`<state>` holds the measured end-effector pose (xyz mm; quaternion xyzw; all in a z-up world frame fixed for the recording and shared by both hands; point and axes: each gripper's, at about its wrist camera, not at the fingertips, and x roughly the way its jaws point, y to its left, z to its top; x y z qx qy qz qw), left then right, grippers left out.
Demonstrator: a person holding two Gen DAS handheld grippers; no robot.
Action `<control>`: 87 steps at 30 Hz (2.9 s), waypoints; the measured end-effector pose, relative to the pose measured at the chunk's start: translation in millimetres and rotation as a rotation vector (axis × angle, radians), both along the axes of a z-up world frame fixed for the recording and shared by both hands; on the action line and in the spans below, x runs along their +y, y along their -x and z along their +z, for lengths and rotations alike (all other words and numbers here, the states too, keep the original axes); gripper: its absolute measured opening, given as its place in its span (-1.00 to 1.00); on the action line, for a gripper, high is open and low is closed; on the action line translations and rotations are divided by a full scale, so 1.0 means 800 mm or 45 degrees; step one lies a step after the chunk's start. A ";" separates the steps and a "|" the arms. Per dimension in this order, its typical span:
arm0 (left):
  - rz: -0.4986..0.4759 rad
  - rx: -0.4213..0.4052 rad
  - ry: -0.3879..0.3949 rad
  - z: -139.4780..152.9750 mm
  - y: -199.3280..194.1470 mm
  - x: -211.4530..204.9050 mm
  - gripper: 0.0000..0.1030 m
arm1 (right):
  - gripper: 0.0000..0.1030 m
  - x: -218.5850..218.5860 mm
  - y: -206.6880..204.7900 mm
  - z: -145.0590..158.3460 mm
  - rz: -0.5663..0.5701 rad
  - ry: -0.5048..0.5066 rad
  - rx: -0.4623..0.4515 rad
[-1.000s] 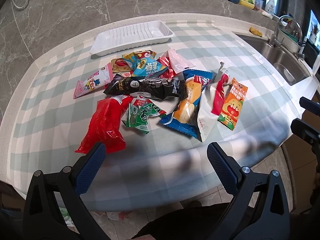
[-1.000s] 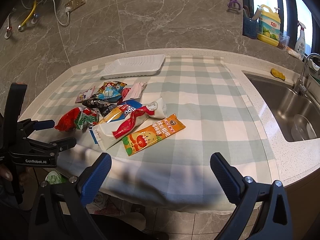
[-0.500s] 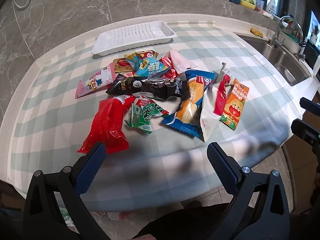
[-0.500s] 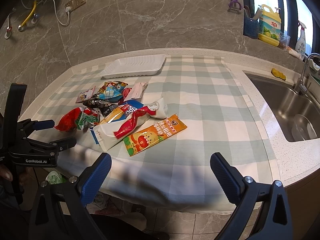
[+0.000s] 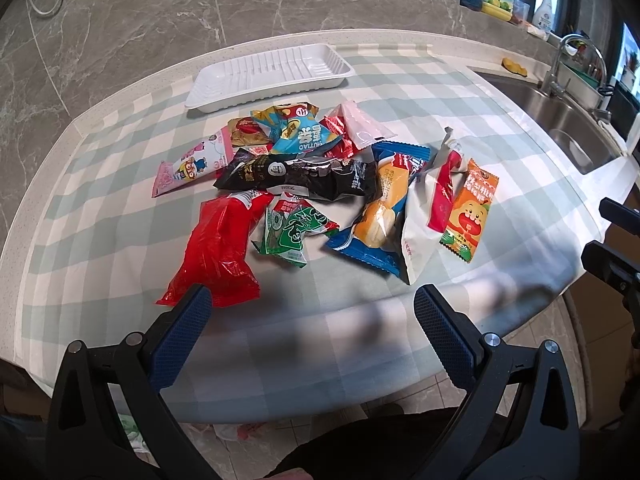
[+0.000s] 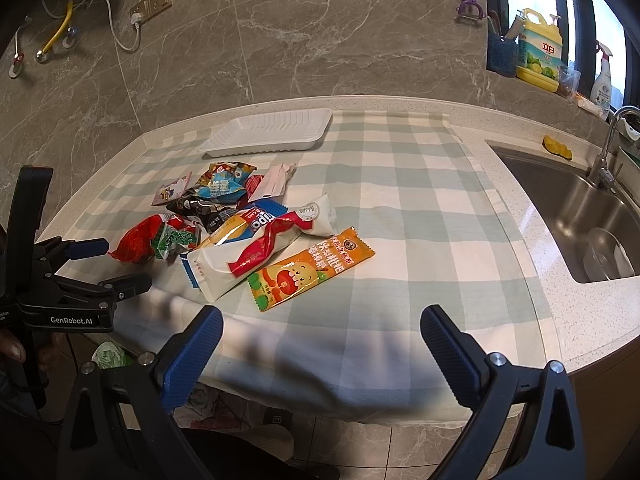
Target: Organize snacks
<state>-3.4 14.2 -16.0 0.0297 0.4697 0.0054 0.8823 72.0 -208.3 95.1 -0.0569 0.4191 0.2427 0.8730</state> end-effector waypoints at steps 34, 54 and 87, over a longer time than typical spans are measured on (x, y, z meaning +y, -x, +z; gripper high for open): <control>0.044 -0.006 -0.003 -0.004 -0.002 0.015 0.99 | 0.96 0.013 -0.003 -0.008 0.005 0.004 0.041; 0.141 0.028 0.018 -0.017 -0.054 0.080 0.99 | 0.96 0.046 -0.062 -0.042 -0.096 -0.005 0.273; 0.073 0.138 0.184 -0.090 -0.126 0.151 1.00 | 1.00 0.113 -0.133 -0.105 -0.222 0.272 0.524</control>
